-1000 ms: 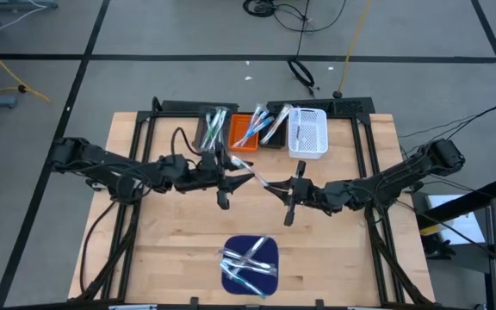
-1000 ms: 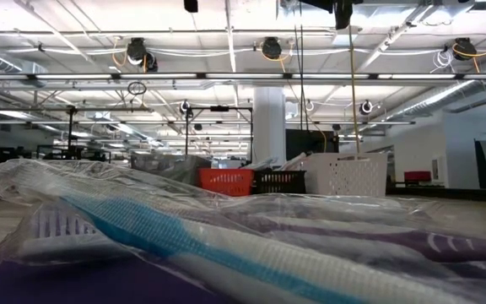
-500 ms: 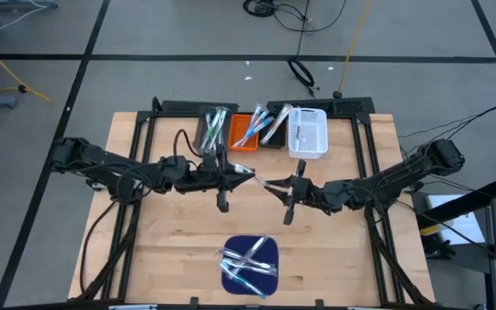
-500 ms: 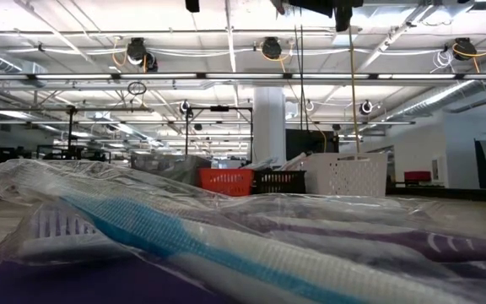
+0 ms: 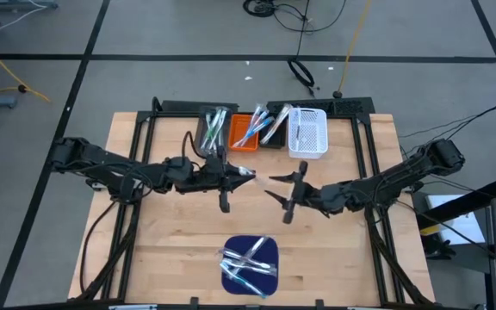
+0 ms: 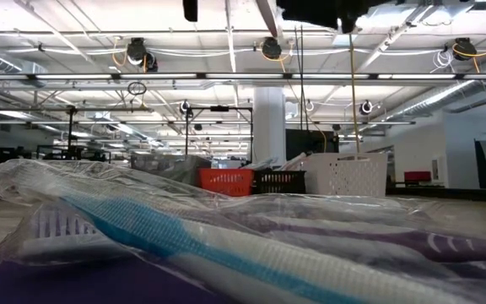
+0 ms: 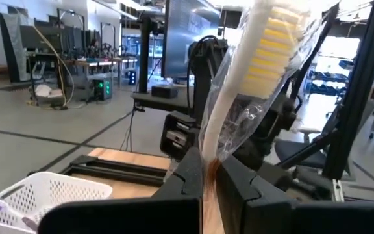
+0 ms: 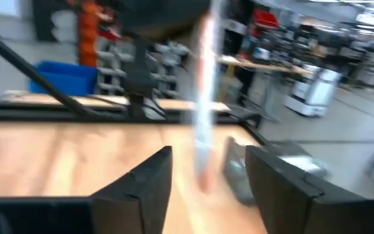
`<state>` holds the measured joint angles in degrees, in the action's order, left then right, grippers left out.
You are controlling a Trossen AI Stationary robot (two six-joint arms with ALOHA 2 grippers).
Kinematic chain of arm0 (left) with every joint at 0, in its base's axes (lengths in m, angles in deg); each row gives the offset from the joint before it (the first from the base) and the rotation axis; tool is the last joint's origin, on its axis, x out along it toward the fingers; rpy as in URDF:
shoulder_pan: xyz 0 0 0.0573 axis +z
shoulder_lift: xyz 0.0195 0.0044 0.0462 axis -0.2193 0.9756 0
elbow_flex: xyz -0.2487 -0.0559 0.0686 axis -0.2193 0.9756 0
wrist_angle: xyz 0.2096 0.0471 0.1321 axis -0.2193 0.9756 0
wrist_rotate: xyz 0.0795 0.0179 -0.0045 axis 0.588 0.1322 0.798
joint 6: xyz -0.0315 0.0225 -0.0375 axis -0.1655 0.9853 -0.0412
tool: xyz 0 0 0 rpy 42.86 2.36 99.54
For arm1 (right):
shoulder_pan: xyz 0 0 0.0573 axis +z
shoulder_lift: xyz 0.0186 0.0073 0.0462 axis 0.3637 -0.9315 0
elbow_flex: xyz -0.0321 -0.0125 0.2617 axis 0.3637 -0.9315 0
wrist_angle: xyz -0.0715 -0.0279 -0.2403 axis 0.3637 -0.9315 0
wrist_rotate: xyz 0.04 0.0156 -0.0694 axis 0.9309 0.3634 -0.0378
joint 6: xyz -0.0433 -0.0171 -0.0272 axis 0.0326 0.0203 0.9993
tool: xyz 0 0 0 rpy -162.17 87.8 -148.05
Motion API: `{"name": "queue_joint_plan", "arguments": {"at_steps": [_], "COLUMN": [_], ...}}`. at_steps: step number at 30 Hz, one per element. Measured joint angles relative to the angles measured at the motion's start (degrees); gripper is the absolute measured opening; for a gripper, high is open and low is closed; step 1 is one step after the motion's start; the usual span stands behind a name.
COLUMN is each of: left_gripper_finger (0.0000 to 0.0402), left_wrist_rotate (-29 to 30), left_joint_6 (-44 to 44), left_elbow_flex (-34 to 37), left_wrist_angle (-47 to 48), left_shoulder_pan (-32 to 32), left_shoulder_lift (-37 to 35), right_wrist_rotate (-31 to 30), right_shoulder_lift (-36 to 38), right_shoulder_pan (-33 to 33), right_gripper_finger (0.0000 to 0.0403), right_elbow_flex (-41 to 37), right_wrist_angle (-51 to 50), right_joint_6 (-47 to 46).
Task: Pick & Place Toothbrushes
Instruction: Put the blue toothbrush into the orange bin
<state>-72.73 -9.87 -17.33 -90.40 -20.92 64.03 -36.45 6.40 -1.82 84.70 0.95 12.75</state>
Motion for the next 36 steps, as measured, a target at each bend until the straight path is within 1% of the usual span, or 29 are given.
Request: {"name": "queue_joint_plan", "arguments": {"at_steps": [4, 7, 12, 15, 20, 23, 27, 29, 31, 36], "left_gripper_finger": [0.0007, 0.0007, 0.0007, 0.0007, 0.0007, 0.0007, 0.0007, 0.0007, 0.0007, 0.0007], "left_wrist_rotate": [1.49, 3.22, 3.19, 3.19, -1.09, -1.33, -1.34, -1.33, -1.35, -0.72], "left_joint_6": [-0.84, -1.27, -5.43, -7.36, -11.14, -11.61, -13.13, -13.16, -13.1, -10.93], "left_elbow_flex": [0.0, 0.0, 0.0, 0.0, 0.0, 0.0, -0.13, -1.85, -4.34, -14.49], "left_wrist_angle": [1.52, 2.85, 5.57, 7.71, 8.52, 9.49, 10.6, 11.88, 15.09, 25.37], "left_shoulder_pan": [0.0, 0.53, 3.43, 6.22, 11.36, 13.49, 15.72, 16.47, 17.02, 18.22], "left_shoulder_lift": [0.0, -0.02, -0.02, -0.02, -0.02, -0.02, 0.03, 1.17, 3.06, 10.04], "right_wrist_rotate": [-4.83, -5.47, -5.44, -5.27, -4.72, -1.97, -0.31, 1.12, 1.13, 1.15], "right_shoulder_lift": [0.02, 0.02, 0.02, 0.02, 0.02, 0.02, 0.02, 0.02, 0.02, 0.02], "right_shoulder_pan": [0.0, 0.0, 0.0, 0.0, 0.11, 0.11, 0.26, 0.26, 0.33, 0.63], "right_gripper_finger": [0.0205, 0.0209, 0.0204, 0.02, 0.02, 0.0203, 0.0201, 0.02, 0.0198, 0.0197], "right_elbow_flex": [0.0, 0.0, 0.0, 0.0, 0.0, 0.0, 0.0, 0.0, 0.0, 0.0], "right_wrist_angle": [-4.24, -6.61, -9.48, -11.86, -16.68, -19.4, -20.25, -20.37, -20.33, -20.7], "right_joint_6": [-0.15, -1.04, -1.9, -4.45, -10.73, -14.35, -16.06, -16.69, -16.85, -16.93]}}
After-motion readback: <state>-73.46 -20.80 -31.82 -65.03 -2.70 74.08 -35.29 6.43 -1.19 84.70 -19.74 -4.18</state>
